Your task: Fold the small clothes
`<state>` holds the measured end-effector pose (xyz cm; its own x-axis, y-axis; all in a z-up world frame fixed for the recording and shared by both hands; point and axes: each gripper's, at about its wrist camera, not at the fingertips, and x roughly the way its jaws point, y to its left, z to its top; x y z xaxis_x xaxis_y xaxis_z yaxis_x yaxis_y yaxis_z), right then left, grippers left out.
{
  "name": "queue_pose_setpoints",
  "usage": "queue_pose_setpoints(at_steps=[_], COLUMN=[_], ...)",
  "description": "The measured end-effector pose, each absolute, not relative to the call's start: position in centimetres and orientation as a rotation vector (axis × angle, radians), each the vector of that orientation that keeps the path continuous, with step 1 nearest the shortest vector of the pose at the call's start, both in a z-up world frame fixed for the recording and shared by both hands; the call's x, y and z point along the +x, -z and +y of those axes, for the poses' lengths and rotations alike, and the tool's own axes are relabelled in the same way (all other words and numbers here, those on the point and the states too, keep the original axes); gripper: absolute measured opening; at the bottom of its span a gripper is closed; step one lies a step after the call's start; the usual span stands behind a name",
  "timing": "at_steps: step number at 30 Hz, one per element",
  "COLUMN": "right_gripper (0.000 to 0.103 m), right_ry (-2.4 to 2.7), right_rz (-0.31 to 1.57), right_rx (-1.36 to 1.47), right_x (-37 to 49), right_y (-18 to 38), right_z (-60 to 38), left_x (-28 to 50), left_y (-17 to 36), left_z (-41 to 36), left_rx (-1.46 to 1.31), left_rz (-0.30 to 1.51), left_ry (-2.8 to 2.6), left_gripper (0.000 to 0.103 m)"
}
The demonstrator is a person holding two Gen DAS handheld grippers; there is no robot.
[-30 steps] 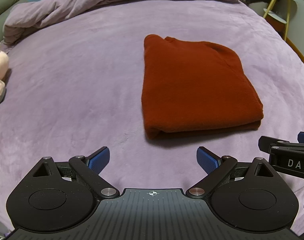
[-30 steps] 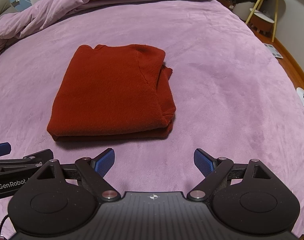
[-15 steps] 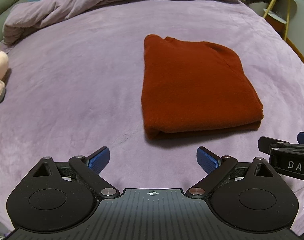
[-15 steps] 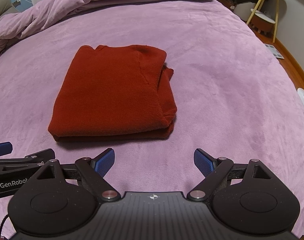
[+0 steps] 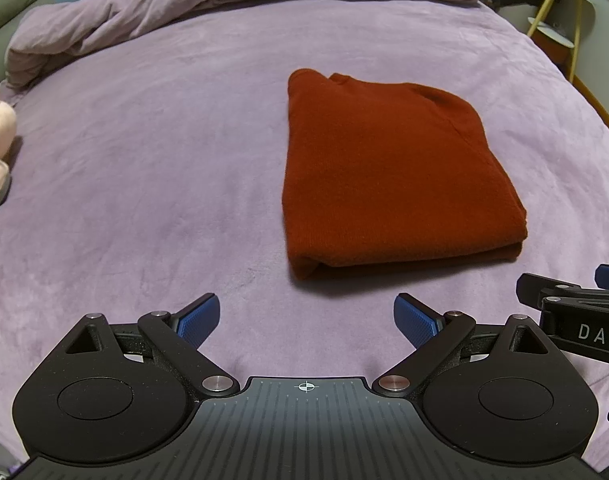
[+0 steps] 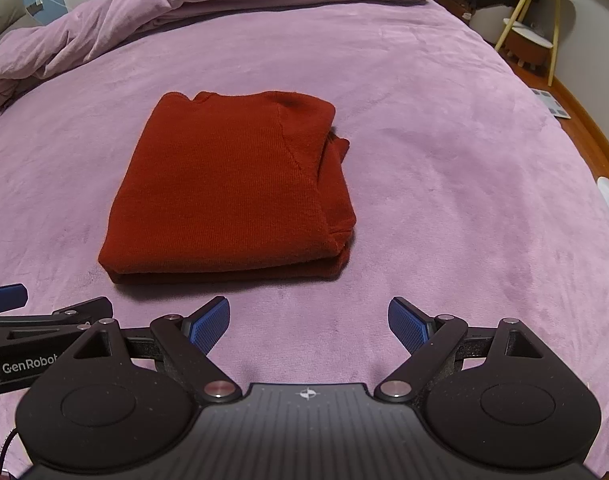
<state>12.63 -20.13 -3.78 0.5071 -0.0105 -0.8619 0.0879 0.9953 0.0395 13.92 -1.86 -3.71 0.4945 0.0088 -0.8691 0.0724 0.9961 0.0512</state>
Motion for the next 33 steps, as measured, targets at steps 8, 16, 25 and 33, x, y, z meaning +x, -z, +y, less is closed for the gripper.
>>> queue_pose_setpoints(at_steps=[8, 16, 25, 33], right_gripper=[0.087, 0.087, 0.087, 0.087], right_ry=[0.058, 0.054, 0.051, 0.050], right_rz=[1.036, 1.033, 1.029, 1.027], right_rx=[0.079, 0.080, 0.083, 0.082], right_x=[12.60, 12.61, 12.45, 12.24], right_y=[3.89, 3.95, 3.93, 3.91], right_z=[-20.12, -20.24, -20.35, -20.32], left_x=[14.03, 14.09, 13.99, 13.64], left_y=[3.67, 3.69, 3.66, 3.20], left_z=[-1.88, -1.94, -1.92, -2.02], left_rx=[0.079, 0.075, 0.047, 0.049], left_rz=[1.055, 1.057, 1.064, 1.031], left_ry=[0.040, 0.048, 0.064, 0.076], left_gripper=[0.097, 0.097, 0.097, 0.097])
